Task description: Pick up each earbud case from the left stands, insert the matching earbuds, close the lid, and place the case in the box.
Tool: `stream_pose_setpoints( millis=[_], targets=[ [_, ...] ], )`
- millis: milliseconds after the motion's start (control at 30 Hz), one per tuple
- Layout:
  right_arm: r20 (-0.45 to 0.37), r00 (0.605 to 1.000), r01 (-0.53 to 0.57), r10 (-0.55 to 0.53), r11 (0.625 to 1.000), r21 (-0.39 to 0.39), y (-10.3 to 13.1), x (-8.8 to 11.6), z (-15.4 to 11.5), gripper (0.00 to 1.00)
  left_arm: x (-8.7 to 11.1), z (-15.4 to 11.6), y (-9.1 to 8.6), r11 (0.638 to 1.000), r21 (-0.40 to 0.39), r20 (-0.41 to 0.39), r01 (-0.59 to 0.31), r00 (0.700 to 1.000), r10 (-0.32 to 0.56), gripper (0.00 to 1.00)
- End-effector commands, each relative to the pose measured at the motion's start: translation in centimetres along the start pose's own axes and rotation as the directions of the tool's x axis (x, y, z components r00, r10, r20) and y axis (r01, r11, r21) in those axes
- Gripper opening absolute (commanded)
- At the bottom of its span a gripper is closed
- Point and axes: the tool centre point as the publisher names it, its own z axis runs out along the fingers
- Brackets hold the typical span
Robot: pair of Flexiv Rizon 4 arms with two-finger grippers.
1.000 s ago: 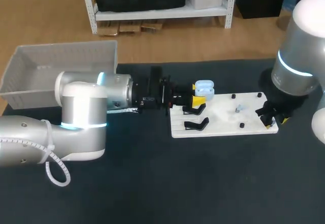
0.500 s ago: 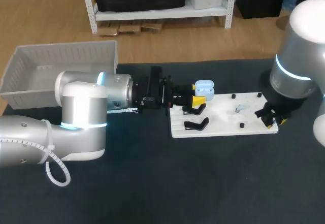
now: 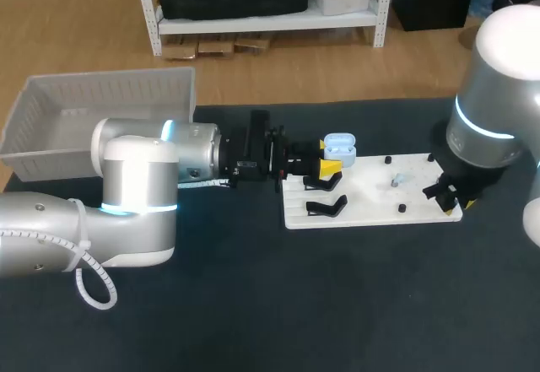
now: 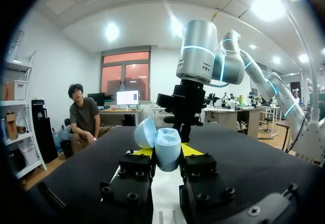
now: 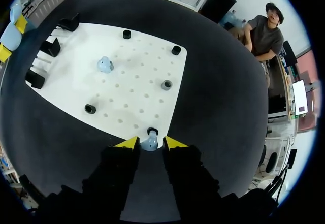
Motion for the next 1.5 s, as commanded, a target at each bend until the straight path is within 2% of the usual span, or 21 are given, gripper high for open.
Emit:
stream_pose_setpoints(
  millis=[33,167,333,667,1000,1200,1500],
  targets=[
    [0.008,1.0,-0.002,0.002,1.0,0.01,0.2,0.0,0.2,0.25,0.1,0.0,-0.2,1.0,-0.007,0.003,-0.004,1.0,0.004,0.0],
    [0.008,1.0,0.0,0.0,1.0,0.012,0.2,-0.1,0.3,0.21,0.1,0.0,-0.2,1.0,-0.007,0.003,-0.004,1.0,0.004,0.0],
    [0.005,1.0,-0.001,0.001,1.0,0.016,0.2,-0.1,0.3,0.0,0.1,0.0,-0.2,1.0,-0.007,0.003,-0.004,1.0,0.004,0.0],
    [0.001,1.0,-0.003,0.003,1.0,0.022,0.0,0.2,0.1,0.0,0.1,0.0,-0.2,1.0,-0.007,0.003,-0.004,1.0,0.004,0.0],
    [0.015,1.0,0.003,-0.004,0.999,0.035,-0.1,0.1,-1.6,0.0,0.1,0.0,-0.2,1.0,-0.007,0.003,-0.004,1.0,0.004,0.0],
    [0.025,1.0,0.01,-0.011,0.999,0.035,0.5,0.1,-3.5,0.0,0.1,0.0,-0.2,1.0,-0.007,0.003,-0.004,1.0,0.004,0.0],
    [0.018,1.0,-0.003,0.003,1.0,-0.003,2.4,-1.2,-8.6,0.0,0.1,0.0,-0.2,1.0,-0.007,0.003,-0.004,1.0,0.004,0.0]
  ],
)
